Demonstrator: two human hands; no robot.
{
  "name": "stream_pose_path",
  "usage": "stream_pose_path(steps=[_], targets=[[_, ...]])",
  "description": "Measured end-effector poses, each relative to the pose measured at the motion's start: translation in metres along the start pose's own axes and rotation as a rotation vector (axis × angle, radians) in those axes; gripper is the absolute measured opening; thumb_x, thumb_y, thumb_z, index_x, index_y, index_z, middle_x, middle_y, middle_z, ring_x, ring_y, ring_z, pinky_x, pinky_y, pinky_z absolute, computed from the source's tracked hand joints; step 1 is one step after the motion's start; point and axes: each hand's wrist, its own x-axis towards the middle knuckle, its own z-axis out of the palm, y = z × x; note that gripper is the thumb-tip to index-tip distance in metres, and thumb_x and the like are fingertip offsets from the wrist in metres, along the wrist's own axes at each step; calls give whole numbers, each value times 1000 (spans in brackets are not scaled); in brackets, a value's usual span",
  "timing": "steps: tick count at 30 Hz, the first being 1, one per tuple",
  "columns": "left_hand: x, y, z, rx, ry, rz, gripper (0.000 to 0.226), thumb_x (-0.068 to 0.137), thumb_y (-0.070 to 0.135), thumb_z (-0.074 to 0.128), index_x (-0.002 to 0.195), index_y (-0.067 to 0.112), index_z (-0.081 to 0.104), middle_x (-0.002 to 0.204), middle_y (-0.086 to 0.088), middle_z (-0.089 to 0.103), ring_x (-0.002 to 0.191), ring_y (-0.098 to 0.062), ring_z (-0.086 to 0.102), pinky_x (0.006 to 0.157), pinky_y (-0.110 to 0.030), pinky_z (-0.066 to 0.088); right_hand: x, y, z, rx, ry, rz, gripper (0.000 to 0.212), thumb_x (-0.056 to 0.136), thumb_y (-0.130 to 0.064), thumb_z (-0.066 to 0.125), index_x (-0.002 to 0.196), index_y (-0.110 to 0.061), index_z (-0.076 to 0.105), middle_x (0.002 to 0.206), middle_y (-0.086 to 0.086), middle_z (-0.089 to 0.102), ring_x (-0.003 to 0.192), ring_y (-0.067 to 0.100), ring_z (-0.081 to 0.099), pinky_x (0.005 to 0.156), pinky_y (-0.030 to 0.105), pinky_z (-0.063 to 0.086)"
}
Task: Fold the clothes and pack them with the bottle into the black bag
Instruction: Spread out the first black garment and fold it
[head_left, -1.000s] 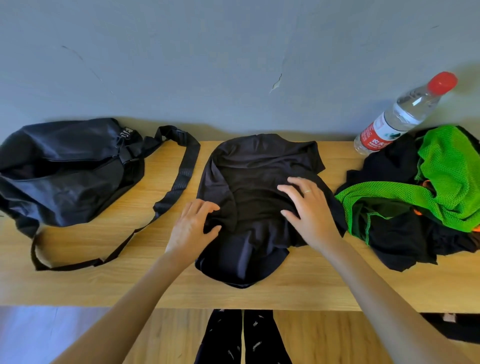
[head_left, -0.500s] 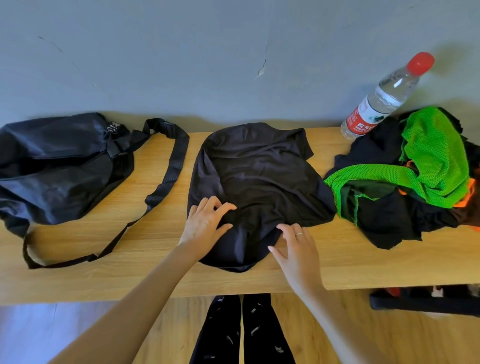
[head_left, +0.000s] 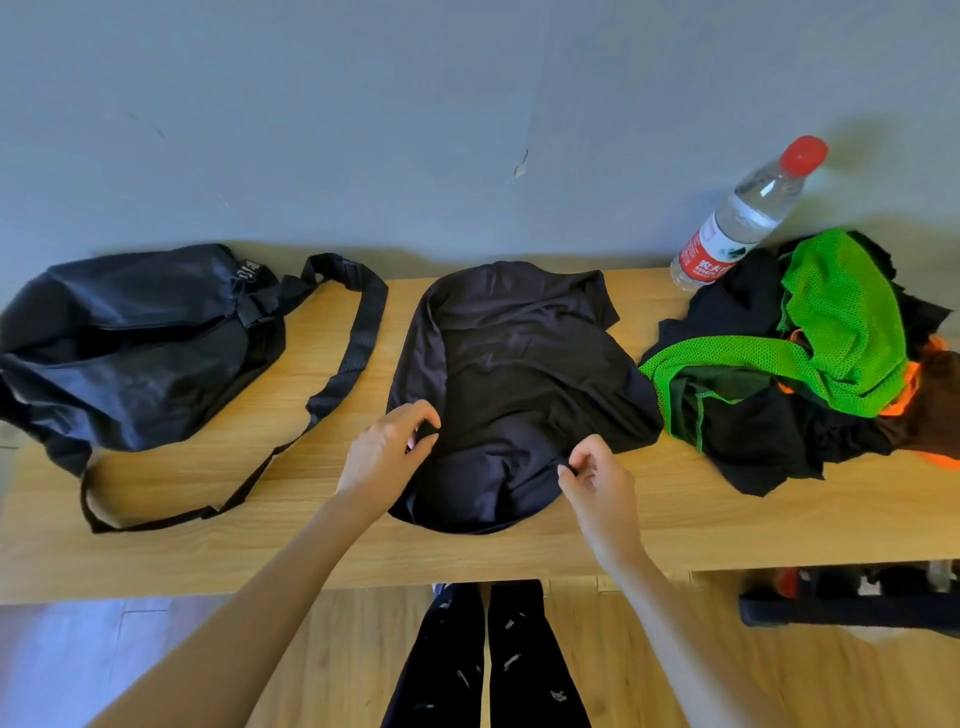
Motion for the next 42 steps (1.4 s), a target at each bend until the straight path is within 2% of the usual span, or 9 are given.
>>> stream_pose_path(steps=[6,10,14,17,20,24,30,35,42], targets=[[9,21,-44,-202,54,-32,26,90,7,58,106,27,55,80,-1,56,75,-11,57,67,-22,48,16,-65,-36,362,-13,46,24,87,9,52,98,-10,60,75,8,60,59,14,55,55,32,51],[20,43,-83,-341,104,-8,38,89,-2,55,90,36,60,86,1,60,77,-5,56,68,-15,45,30,-107,-65,369,-13,-67,26,88,9,52,88,-10,69,68,-4,63,62,10,60,61,27,54],[28,58,-125,-413,134,0,56,85,-6,60,83,49,68,94,-2,67,85,-14,61,75,-22,51,39,-142,-93,398,-51,-112,23,88,7,56,96,-11,68,75,18,62,68,19,65,67,29,55],[30,74,-159,-480,134,16,48,82,-10,61,91,37,70,98,3,69,90,-6,66,78,-18,53,42,-170,-115,438,-44,-159,23,87,10,56,94,-9,67,76,17,67,68,18,66,63,22,54],[29,90,-197,-540,168,48,40,81,-15,59,99,19,66,101,5,66,89,4,65,74,-10,50,46,-198,-139,472,-40,-198,25,86,14,54,95,-7,64,72,1,72,70,12,68,64,18,53],[29,105,-246,-568,286,98,40,81,-17,57,111,8,63,106,3,65,95,-5,65,77,-11,51,57,-237,-172,451,-3,-253,34,82,17,55,95,-13,63,77,-2,74,78,10,70,69,16,52],[32,135,-307,-665,535,116,33,81,-14,60,106,7,67,94,0,66,83,-2,65,70,-8,50,66,-296,-220,375,161,-403,32,79,16,57,84,-14,64,68,-5,72,73,10,70,68,19,54],[29,146,-343,-713,666,117,28,83,-10,61,102,8,69,92,-4,67,83,-11,66,72,-13,53,70,-328,-252,380,238,-497,20,85,8,57,81,-10,63,64,-6,71,67,9,70,67,20,55],[20,153,-357,-705,701,139,15,87,0,61,95,10,69,83,-4,68,75,-14,66,73,-24,55,64,-347,-270,437,265,-541,16,89,3,57,80,-10,59,59,-5,70,61,8,68,66,20,56]])
